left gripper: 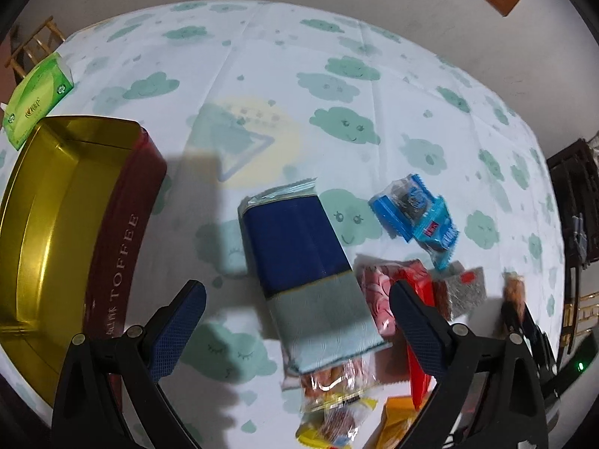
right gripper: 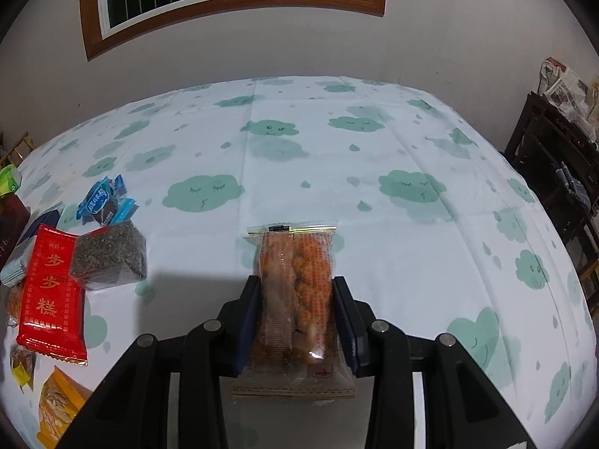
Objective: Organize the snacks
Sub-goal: 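Carry the blue-and-teal pack into the gold tin with the left tool, then open the left tool and release the pack inside the tin, then lower the clear orange-stick bag into the tin and open the right tool, then grasp the yellow candy packet with the left tool while the right tool grasps the orange bag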
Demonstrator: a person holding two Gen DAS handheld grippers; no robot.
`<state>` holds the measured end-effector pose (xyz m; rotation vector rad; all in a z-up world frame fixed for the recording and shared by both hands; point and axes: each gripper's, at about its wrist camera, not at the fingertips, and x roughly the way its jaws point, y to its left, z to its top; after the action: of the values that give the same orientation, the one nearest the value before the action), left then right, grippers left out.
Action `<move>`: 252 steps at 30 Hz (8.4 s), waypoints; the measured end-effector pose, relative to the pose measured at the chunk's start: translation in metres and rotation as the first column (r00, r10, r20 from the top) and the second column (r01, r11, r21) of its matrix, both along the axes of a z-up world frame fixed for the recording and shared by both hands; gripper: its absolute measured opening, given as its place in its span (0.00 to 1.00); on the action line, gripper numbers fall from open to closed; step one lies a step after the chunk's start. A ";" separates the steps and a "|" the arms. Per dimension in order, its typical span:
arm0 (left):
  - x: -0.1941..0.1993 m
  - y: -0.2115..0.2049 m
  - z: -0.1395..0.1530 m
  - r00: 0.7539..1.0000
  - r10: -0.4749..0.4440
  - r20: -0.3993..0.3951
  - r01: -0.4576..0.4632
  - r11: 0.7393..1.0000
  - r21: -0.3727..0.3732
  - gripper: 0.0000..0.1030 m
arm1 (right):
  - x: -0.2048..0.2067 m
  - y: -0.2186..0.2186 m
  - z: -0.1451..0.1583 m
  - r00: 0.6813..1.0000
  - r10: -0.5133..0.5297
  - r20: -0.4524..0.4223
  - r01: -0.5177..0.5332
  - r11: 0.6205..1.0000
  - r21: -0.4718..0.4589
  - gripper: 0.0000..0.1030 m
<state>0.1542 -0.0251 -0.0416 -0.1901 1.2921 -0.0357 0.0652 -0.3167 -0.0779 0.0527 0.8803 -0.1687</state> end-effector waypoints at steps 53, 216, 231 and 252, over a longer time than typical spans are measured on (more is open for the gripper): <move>-0.066 0.172 0.033 0.979 -0.159 0.124 0.126 0.962 0.242 0.44 | 0.002 0.001 0.000 1.000 0.001 0.002 -0.001 1.000 0.008 0.39; -0.180 0.277 0.051 0.923 0.175 0.341 -0.224 0.969 0.108 0.91 | -0.032 0.377 0.097 0.836 0.548 -0.035 -0.547 0.836 0.039 0.50; -0.173 0.169 0.054 0.925 -0.120 0.360 0.056 0.981 0.184 0.93 | -0.073 0.175 0.051 0.962 0.147 -0.230 -0.161 0.986 -0.042 0.55; -0.164 0.054 0.017 0.867 -0.367 0.339 0.311 0.927 0.208 0.94 | -0.068 0.155 0.010 0.958 0.182 -0.223 -0.176 0.983 0.049 0.50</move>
<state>-0.0103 0.0291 -0.0249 0.1708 0.9276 -0.2669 -0.0027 -0.1617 -0.0676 -0.0207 1.1102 0.0086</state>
